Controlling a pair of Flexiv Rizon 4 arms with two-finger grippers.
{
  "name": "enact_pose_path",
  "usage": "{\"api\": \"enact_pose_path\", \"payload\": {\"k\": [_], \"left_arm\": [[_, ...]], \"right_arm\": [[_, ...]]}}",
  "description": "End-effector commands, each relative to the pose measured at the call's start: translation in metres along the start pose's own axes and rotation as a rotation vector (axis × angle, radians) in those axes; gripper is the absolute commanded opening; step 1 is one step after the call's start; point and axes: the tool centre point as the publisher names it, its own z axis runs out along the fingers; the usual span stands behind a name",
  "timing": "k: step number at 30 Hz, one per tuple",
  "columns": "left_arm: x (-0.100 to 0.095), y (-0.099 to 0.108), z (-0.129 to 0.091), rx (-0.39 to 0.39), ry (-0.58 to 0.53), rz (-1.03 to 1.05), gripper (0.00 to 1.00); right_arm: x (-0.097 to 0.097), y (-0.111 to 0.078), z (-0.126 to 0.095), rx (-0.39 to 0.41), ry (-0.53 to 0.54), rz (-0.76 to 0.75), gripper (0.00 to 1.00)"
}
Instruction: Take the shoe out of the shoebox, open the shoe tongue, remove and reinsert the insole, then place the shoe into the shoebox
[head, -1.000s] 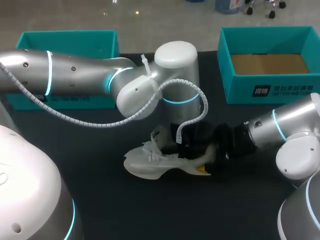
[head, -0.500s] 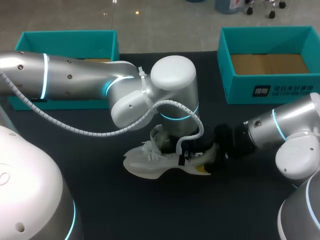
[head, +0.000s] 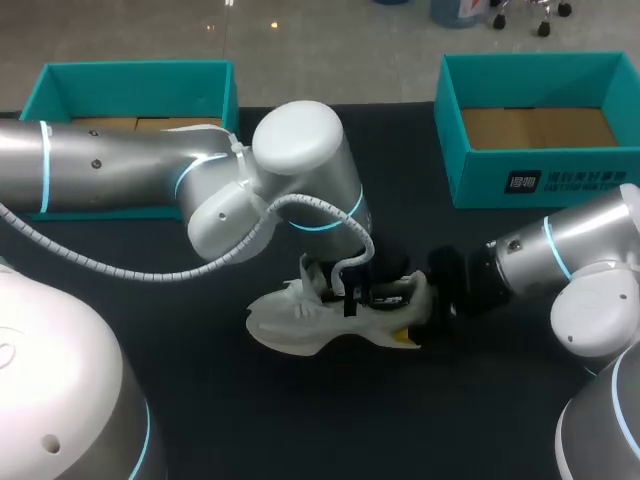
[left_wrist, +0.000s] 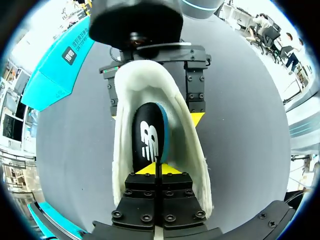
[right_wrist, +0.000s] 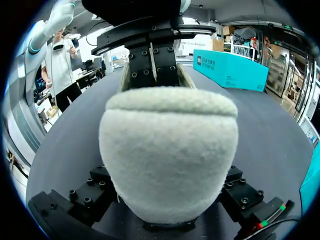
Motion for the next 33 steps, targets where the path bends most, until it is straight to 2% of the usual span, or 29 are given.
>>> {"api": "enact_pose_path", "payload": {"k": [1,9,16,25,33], "left_arm": [[0.002,0.01,-0.025,0.03,-0.005,0.001,0.0],[0.003,0.005,-0.046,0.101,0.019,-0.003,0.0],[0.005,0.0,-0.06,0.193,0.088,-0.016,0.0],[0.005,-0.026,-0.07,0.279,0.114,0.001,0.0],[0.005,-0.047,-0.066,0.316,0.13,0.017,0.0]], "right_arm": [[0.001,-0.002,0.001,0.003,-0.001,0.0,0.0],[0.001,-0.002,0.001,0.003,-0.001,0.0,0.0],[0.001,-0.002,0.001,0.003,-0.001,0.0,0.0],[0.001,-0.002,0.001,0.003,-0.001,0.0,0.0],[0.001,-0.002,0.001,0.003,-0.001,0.0,0.0]]}}
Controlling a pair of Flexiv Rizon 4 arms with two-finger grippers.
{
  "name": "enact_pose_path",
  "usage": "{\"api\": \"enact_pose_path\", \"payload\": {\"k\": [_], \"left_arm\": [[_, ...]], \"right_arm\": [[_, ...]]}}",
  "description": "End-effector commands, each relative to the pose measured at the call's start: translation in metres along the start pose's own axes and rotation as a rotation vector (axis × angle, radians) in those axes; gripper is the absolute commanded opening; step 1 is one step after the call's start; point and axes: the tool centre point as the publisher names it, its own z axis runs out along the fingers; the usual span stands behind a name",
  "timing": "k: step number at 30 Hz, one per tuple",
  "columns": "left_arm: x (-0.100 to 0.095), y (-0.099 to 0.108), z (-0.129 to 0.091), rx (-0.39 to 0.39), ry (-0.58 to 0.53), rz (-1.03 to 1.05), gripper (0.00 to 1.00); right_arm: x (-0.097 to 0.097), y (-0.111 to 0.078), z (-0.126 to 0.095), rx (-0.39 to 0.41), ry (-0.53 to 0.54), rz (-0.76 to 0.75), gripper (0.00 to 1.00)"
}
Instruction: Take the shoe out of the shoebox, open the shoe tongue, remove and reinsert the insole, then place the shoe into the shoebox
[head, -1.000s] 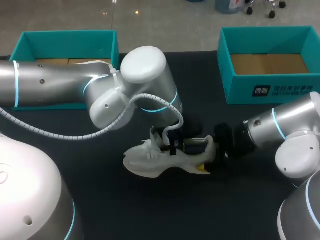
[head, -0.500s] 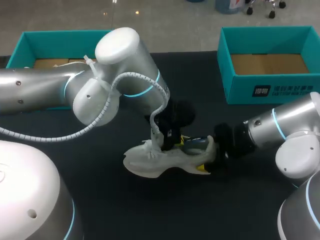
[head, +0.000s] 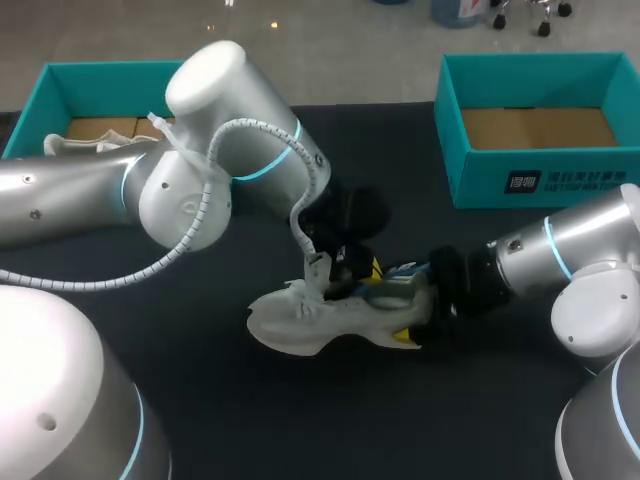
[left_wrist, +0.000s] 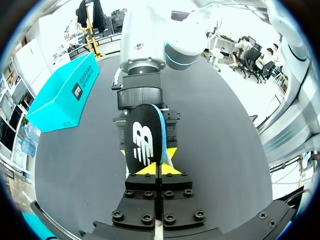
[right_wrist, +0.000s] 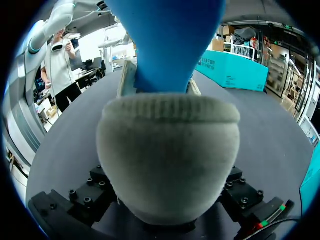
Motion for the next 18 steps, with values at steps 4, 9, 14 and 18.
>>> {"api": "enact_pose_path", "payload": {"k": [4,9,14,18], "left_arm": [[-0.0019,-0.0133,0.0142,0.025,0.022,0.009,0.0],[-0.0003,-0.0136,0.0143,0.022,0.012,0.009,0.0],[0.0022,-0.0101,0.0168,-0.002,-0.028,0.004,0.41],[0.0064,-0.0069,0.0158,-0.013,-0.088,0.007,0.64]], "right_arm": [[0.001,-0.0018,0.002,0.003,-0.001,-0.001,0.0],[0.001,-0.0018,0.002,0.003,-0.001,-0.001,0.0],[0.001,-0.0018,0.002,0.003,-0.001,-0.001,0.0],[0.001,-0.0018,0.002,0.003,-0.001,-0.001,0.0]]}}
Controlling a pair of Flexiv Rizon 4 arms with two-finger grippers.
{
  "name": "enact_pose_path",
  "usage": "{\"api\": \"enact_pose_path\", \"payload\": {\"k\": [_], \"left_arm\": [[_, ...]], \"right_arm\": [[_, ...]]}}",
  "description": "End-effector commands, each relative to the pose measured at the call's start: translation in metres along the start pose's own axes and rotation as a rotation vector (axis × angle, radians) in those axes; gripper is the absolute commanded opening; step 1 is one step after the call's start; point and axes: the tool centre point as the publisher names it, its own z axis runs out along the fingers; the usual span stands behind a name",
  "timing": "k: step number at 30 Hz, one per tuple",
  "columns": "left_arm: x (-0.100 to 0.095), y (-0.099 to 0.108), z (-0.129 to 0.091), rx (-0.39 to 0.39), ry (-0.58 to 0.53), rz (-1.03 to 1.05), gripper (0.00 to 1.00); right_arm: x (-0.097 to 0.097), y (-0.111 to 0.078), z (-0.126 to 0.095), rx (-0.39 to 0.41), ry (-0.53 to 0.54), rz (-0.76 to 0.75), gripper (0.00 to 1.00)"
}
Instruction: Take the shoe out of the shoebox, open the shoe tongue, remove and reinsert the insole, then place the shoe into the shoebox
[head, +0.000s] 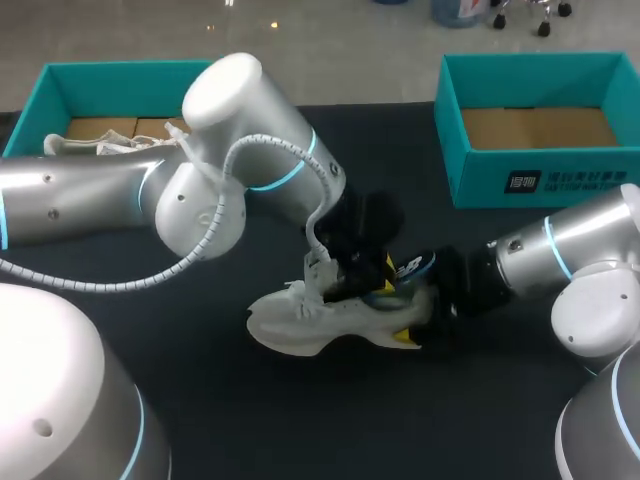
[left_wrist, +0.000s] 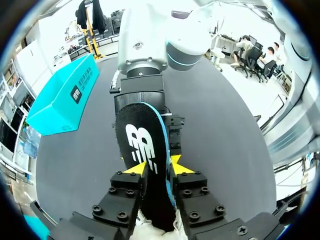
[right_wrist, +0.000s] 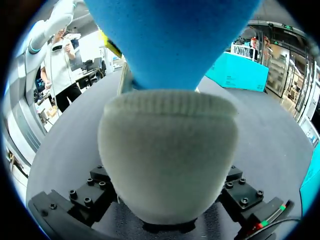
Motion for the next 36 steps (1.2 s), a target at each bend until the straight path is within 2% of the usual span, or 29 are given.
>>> {"api": "enact_pose_path", "payload": {"k": [1,7,9,11,24,26,28,30,36], "left_arm": [[0.01,0.003,-0.001,-0.013,-0.064,-0.004,0.67],[0.01,0.011,0.003,-0.043,-0.118,-0.01,0.62],[0.008,0.013,0.005,-0.043,-0.133,-0.025,0.52],[0.005,0.015,0.007,-0.05,-0.143,-0.03,0.47],[-0.002,0.023,0.018,-0.082,-0.223,-0.063,0.34],[-0.002,0.024,0.017,-0.076,-0.231,-0.067,0.26],[-0.002,0.024,0.016,-0.075,-0.234,-0.071,0.1],[-0.003,0.025,0.016,-0.072,-0.236,-0.077,0.0],[0.001,0.02,0.005,-0.047,-0.239,-0.08,0.0]], "right_arm": [[0.001,-0.002,0.002,0.003,-0.002,0.0,0.0],[0.001,-0.002,0.002,0.003,-0.002,0.0,0.0],[0.001,-0.002,0.002,0.003,-0.002,0.0,0.0],[0.001,-0.002,0.002,0.003,-0.002,0.0,0.0],[0.001,-0.002,0.002,0.003,-0.002,0.0,0.0],[0.001,-0.002,0.002,0.003,-0.002,0.0,0.0],[0.001,-0.002,0.002,0.003,-0.002,0.0,0.0],[0.001,-0.002,0.002,0.003,-0.002,0.0,0.0],[0.001,-0.002,0.002,0.003,-0.002,0.0,0.0]]}}
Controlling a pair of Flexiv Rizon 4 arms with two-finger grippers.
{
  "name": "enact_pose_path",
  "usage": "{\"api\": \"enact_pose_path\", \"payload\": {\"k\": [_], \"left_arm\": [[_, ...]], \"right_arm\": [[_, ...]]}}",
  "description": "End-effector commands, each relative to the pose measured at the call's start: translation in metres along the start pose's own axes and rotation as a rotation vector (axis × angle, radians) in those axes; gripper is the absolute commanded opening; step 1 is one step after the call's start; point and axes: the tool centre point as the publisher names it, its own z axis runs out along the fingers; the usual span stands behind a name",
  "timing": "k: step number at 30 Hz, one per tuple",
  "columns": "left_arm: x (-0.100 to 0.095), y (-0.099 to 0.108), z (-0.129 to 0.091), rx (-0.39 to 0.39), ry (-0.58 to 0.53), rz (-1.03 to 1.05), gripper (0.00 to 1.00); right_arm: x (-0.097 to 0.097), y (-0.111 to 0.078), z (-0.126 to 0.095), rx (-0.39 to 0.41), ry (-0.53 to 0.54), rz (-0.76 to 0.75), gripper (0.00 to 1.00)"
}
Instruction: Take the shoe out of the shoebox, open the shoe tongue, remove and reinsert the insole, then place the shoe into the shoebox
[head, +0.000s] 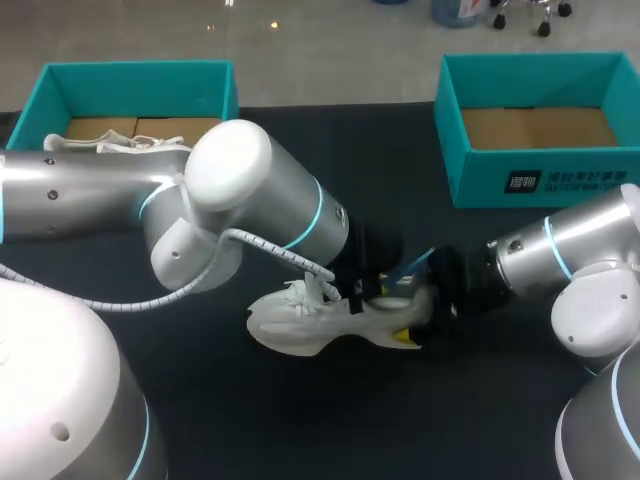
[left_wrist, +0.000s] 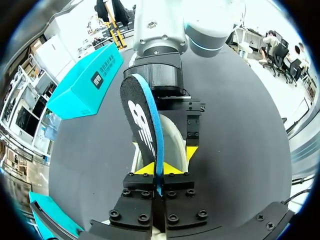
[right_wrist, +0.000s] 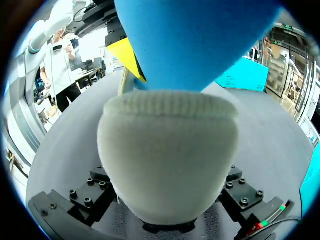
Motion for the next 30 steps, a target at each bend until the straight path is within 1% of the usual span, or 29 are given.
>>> {"api": "enact_pose_path", "payload": {"k": [1,10,11,13,19,26,30], "left_arm": [[0.002,0.0,-0.013,0.023,0.005,-0.007,0.0],[-0.001,-0.015,-0.043,0.14,0.06,-0.038,0.0],[-0.001,-0.017,-0.046,0.164,0.072,-0.039,0.0],[-0.002,-0.022,-0.051,0.177,0.081,-0.037,0.0],[-0.008,-0.038,-0.063,0.221,0.086,-0.013,0.0],[-0.011,-0.062,-0.088,0.328,0.122,0.021,0.0],[-0.011,-0.075,-0.104,0.371,0.127,0.047,0.0]], "right_arm": [[0.001,-0.002,0.002,0.003,-0.002,0.0,0.0],[0.001,-0.002,0.002,0.003,-0.002,0.0,0.0],[0.001,-0.002,0.002,0.003,-0.002,0.0,0.0],[0.001,-0.002,0.002,0.003,-0.002,0.0,0.0],[0.001,-0.002,0.002,0.003,-0.002,0.0,0.0],[0.001,-0.002,0.002,0.003,-0.002,0.0,0.0],[0.001,-0.002,0.002,0.003,-0.002,0.0,0.0]]}}
